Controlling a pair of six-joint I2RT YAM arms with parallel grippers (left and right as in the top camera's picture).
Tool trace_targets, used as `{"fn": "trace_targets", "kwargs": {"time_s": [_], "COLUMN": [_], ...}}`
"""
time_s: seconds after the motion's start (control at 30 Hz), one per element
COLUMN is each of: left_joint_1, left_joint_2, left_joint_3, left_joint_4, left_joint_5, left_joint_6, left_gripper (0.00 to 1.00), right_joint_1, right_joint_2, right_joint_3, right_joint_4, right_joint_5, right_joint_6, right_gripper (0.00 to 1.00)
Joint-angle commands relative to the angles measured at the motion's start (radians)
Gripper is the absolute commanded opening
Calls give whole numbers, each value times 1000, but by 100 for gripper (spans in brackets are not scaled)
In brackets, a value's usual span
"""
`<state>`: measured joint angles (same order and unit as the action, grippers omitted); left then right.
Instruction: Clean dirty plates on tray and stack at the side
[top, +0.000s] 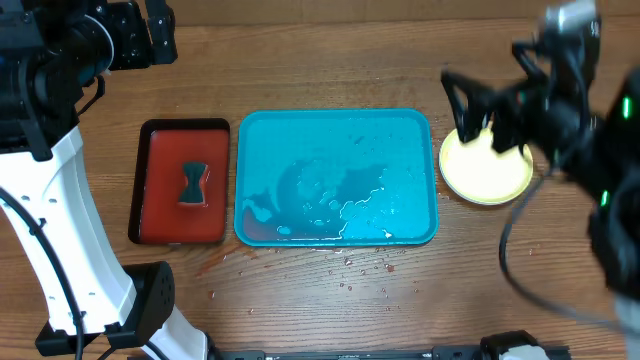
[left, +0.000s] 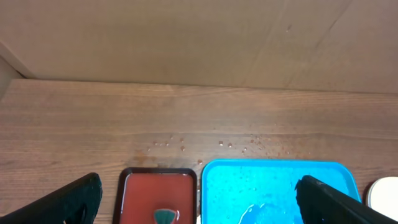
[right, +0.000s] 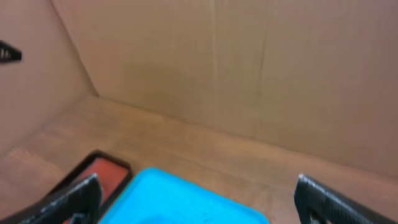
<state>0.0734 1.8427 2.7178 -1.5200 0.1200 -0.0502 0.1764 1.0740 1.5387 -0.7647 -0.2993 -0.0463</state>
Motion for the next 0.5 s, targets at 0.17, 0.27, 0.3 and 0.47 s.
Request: {"fn": "trace_targets", "kwargs": {"time_s": [0.17,0.27,0.3,0.47], "left_joint_1": [0,0,0,0], "left_joint_2": [3,3,3,3], "left_joint_3": [0,0,0,0], "left_joint_4": [1,1,1,1], "left_joint_5": [7,7,7,7], "left_joint_6": [-10,-10,-10,-10], "left_gripper": [100,100,100,100], "right_joint_1": [-30,-30,-30,-30], "right_joint_2": [-443,-603,-655,-869], "right_joint_3": [-733,-965,-1040,-1343], "right_joint_4": [453,613,664,848], "right_joint_5": [13,13,13,14], "right_joint_6": [-10,-10,-10,-10], "right_gripper": [100,100,100,100]}}
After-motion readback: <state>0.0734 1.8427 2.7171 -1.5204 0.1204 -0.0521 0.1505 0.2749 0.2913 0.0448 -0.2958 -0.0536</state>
